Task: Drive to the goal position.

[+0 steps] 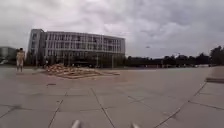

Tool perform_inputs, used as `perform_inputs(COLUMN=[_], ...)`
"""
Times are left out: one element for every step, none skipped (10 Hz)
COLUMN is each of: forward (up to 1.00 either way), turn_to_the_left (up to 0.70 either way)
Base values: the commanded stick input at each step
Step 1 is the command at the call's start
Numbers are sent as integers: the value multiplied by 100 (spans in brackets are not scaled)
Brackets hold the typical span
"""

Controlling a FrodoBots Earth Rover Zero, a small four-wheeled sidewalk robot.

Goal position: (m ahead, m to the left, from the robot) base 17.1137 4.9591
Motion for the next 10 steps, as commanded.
perform_inputs(forward=[85, 85, 85, 85, 85, 85, 85, 85, 85, 85], turn_to_the_left=[0, 0, 0, 0, 0, 0, 0, 0, 0, 0])
